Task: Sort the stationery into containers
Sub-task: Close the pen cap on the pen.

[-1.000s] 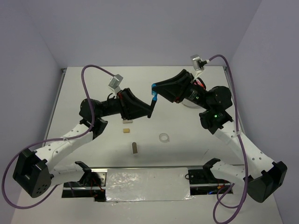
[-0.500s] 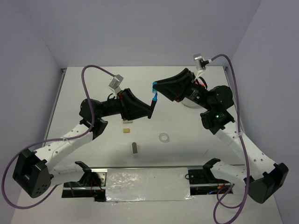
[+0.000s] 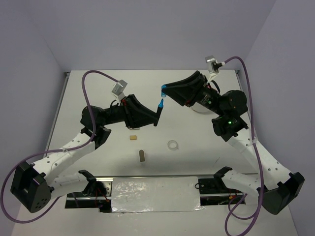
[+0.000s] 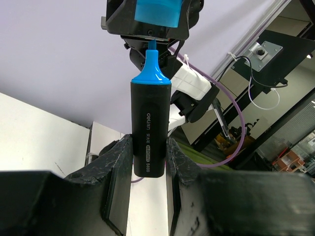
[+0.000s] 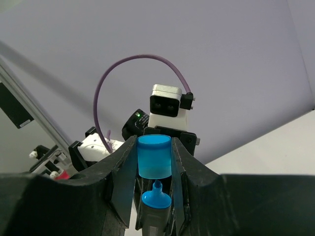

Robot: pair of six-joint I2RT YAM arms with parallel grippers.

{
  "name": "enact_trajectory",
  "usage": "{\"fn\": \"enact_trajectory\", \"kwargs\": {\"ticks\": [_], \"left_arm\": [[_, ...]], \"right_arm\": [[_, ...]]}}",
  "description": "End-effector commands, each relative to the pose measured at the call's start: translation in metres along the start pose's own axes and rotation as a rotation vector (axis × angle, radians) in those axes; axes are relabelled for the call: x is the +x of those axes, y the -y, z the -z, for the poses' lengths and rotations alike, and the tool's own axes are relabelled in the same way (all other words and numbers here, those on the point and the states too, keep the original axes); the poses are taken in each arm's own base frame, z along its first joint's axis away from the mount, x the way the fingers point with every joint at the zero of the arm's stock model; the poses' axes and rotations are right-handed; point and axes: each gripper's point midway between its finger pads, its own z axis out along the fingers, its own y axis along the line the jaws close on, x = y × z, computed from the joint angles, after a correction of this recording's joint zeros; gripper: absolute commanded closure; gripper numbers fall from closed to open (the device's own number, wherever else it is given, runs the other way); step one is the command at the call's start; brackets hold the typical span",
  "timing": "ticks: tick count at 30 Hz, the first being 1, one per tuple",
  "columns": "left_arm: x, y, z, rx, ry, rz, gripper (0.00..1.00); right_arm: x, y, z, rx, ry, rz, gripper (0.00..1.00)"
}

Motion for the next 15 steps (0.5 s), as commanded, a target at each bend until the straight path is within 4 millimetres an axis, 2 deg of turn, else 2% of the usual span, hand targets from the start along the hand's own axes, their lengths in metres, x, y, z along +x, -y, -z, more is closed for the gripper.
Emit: {"fn": "enact_trajectory", "kwargs": {"ticks": [1, 6, 15], "left_arm": [[-0.011, 0.018, -0.002, 0.049, 0.031, -0.091, 1.0], [-0.012, 0.017, -0.001, 0.046, 0.05, -0.084, 1.0], [-0.017, 0.024, -0.001, 0.064, 0.075, -0.084, 1.0]], "right_arm": [[-0.011, -0.02, 0.004, -0.057, 0.039, 0.038, 0.74], [-0.007, -0.023, 0.005, -0.061, 0.032, 0.032, 0.74], [0.004, -0.017, 0.007, -0.038, 0.024, 0.013, 0.73]]}}
